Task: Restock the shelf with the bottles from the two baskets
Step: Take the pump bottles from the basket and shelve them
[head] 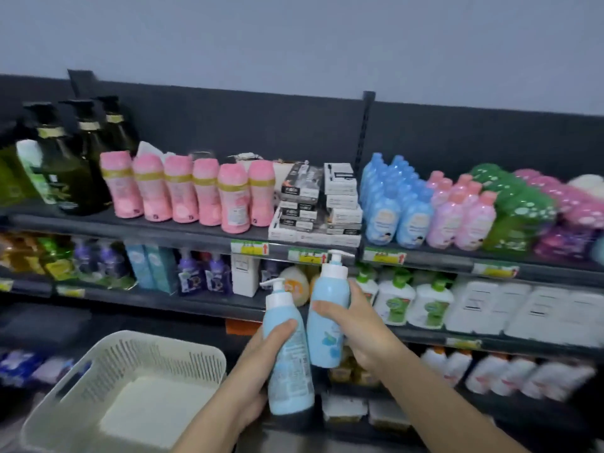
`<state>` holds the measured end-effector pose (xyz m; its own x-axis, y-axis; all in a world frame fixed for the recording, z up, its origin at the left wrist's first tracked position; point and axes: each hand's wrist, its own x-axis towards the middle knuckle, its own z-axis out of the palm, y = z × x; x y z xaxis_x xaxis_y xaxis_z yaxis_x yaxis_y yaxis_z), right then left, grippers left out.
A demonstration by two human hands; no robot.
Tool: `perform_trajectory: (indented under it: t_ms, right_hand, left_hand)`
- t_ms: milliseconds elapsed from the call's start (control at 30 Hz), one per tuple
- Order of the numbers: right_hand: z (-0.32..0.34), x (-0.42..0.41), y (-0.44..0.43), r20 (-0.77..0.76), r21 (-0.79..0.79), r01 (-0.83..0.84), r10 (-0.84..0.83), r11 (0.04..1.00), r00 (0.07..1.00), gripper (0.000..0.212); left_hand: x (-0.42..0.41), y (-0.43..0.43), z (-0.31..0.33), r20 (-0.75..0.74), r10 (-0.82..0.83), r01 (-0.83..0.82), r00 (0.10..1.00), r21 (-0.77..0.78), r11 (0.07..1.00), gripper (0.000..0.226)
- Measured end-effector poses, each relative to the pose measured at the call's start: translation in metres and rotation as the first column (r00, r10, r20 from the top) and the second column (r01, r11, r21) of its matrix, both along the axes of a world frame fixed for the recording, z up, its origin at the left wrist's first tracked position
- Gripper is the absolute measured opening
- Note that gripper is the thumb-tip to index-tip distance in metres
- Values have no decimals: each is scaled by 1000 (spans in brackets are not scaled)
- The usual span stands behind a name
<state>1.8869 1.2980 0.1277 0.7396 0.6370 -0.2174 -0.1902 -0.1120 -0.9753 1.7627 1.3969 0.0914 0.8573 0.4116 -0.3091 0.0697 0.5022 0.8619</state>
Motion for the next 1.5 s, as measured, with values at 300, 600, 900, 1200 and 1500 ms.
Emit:
perform_trajectory:
  t_ms: [300,600,900,1200,1500]
  right_hand:
    - [19,91,-178,-52,114,313,-309,943,950,41]
    - [42,181,-365,-3,158,545,-552,823,834,34]
    - [63,250,-492,40,296,717,-758,631,650,49]
    - [71,360,-548,105,351,789,-859,503,501,57]
    - [63,468,-568,170,358,834,-908,419,383,65]
  left_hand:
    - [128,-125,37,7,-24,24,1000,-72,997,36]
    - [257,-286,73,125,-207,212,970,-35,977,34]
    - [360,-401,123,350,-349,235,869,327,915,48]
    - [477,-449,159,399,-355,83,845,559,825,66]
    - [586,-461,182,470,-368,85,802,519,850,67]
